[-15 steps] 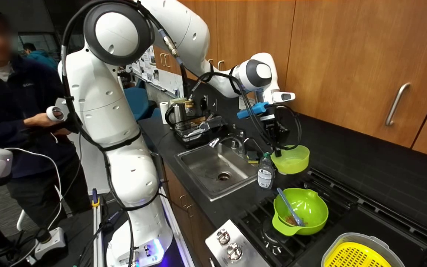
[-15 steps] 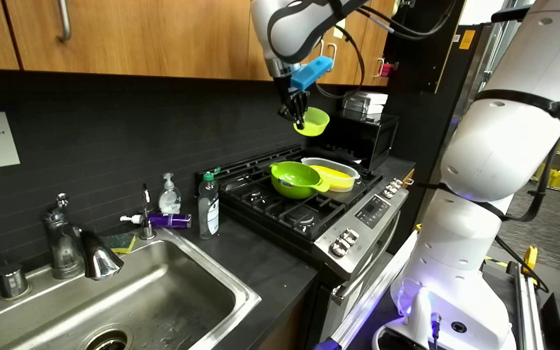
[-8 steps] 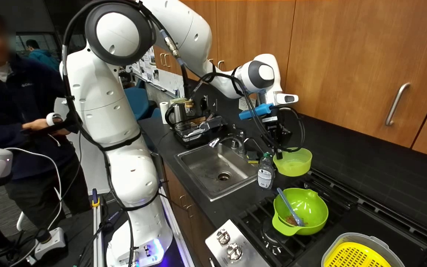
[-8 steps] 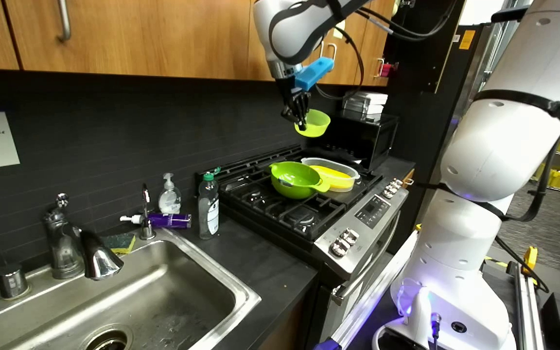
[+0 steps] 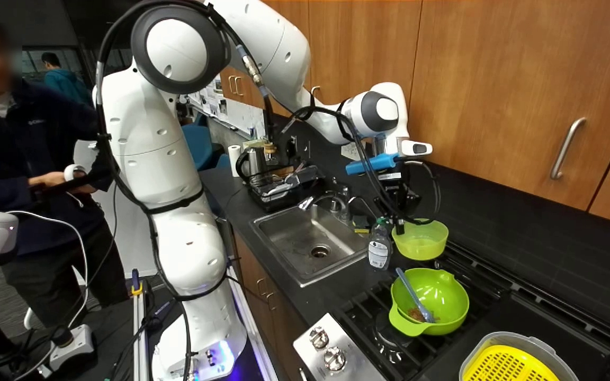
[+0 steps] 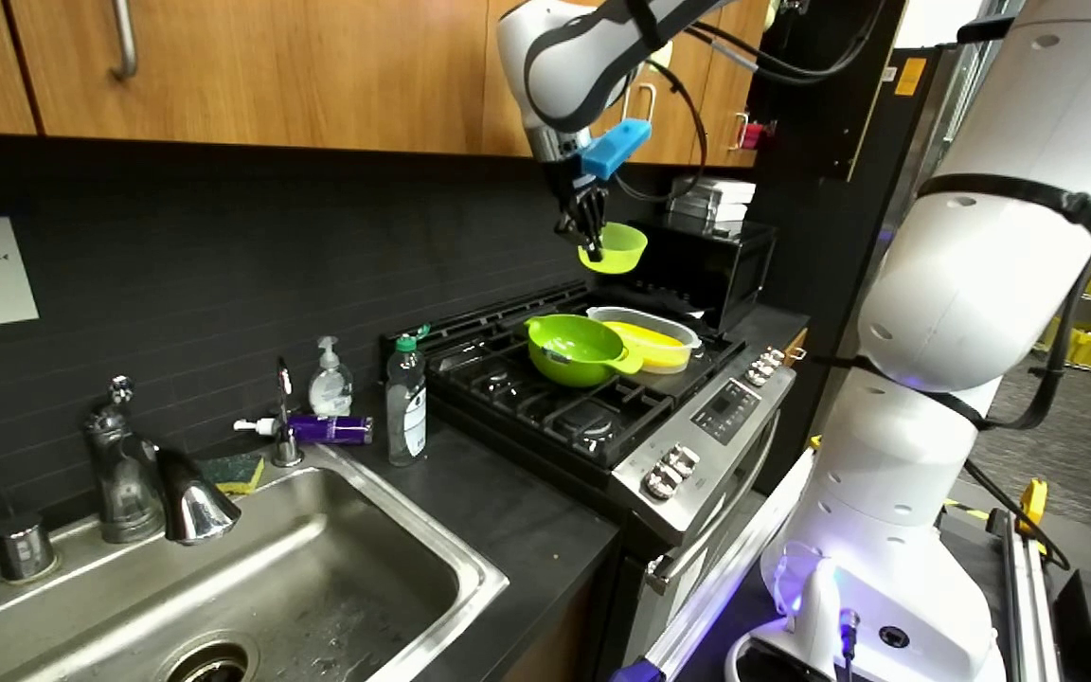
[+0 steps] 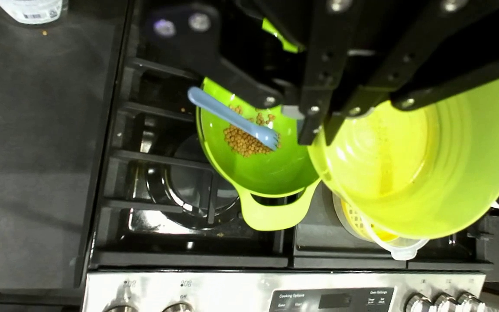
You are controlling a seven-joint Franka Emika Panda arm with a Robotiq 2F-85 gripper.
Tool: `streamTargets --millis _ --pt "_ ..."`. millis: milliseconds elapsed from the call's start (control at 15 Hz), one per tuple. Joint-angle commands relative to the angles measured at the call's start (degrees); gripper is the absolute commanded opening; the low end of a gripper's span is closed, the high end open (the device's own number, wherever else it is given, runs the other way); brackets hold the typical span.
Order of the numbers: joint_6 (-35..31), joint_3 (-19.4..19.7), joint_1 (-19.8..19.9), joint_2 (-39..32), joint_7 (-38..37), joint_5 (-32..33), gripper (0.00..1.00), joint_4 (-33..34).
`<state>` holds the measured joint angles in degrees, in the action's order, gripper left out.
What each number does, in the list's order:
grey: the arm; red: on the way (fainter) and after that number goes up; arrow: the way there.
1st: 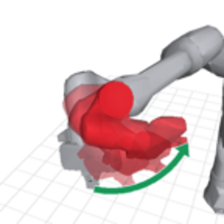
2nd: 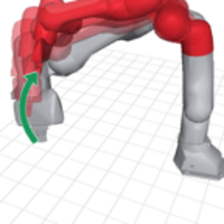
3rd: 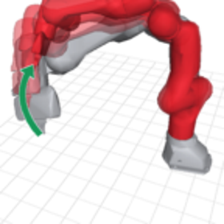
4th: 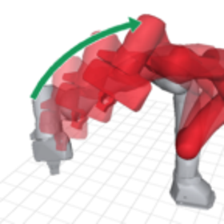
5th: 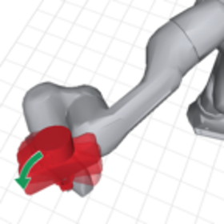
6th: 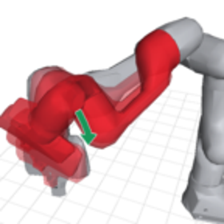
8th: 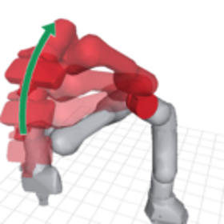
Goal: Move the yellow bowl to the green object
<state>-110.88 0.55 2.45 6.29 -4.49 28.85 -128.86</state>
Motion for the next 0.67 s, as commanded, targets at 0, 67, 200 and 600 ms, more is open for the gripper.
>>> streamTargets --millis 0,67,200,600 --pt "2.2 0.3 -0.2 -2.0 3.9 -2.0 0.01 1.9" --pt "2.7 0.3 -0.3 -2.5 4.4 -2.2 0.01 2.0" --pt "3.4 0.3 -0.4 -3.4 5.9 -2.9 0.01 2.5" --pt "5.3 0.0 -0.8 -5.8 9.6 -3.2 0.01 4.0"
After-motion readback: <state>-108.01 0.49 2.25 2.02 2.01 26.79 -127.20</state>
